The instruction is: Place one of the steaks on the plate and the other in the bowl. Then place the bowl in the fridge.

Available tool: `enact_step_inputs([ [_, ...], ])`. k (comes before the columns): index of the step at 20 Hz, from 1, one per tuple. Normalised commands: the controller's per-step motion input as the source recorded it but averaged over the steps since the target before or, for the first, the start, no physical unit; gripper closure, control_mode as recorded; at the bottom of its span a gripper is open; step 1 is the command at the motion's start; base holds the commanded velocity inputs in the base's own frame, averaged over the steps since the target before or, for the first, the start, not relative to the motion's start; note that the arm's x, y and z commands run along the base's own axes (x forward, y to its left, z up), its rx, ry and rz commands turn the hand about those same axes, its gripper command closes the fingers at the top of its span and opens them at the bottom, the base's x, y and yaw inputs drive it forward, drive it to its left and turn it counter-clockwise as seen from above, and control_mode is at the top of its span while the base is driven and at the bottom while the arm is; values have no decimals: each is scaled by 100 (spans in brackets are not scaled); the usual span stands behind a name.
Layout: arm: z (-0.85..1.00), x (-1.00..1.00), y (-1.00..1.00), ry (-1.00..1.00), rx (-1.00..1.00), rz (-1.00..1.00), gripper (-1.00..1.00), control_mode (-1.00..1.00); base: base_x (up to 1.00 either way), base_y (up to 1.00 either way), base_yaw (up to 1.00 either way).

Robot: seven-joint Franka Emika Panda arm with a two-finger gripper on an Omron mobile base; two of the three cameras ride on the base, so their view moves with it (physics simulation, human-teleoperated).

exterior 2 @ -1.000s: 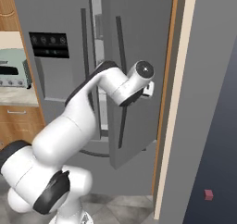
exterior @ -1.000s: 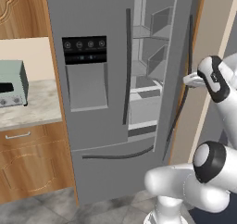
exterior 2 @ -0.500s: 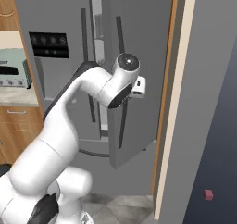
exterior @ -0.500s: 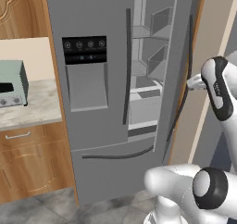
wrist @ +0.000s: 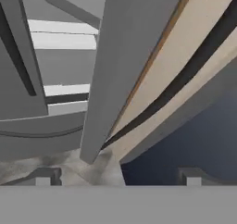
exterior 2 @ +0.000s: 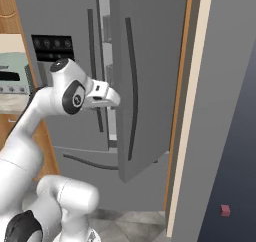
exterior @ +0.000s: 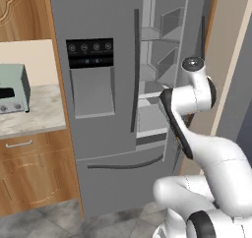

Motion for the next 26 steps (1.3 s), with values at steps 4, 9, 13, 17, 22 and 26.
enact_step_inputs([
  [4, -63, 46, 26, 10, -27, -37, -100, -100, 0, 0, 0],
  [9, -27, 85, 1, -2, -4, -18, -100, -100, 0, 0, 0],
  [13, -56, 58, -16, -4, -6, -23, -100, -100, 0, 0, 0],
  [17, -17, 65, -3, 5, -2, -20, -100, -100, 0, 0, 0],
  [22, -5, 38, -47, 11, 0, -16, -100, -100, 0, 0, 0],
  [26, -26, 0, -85, -5, 0, -21, -100, -100, 0, 0, 0],
])
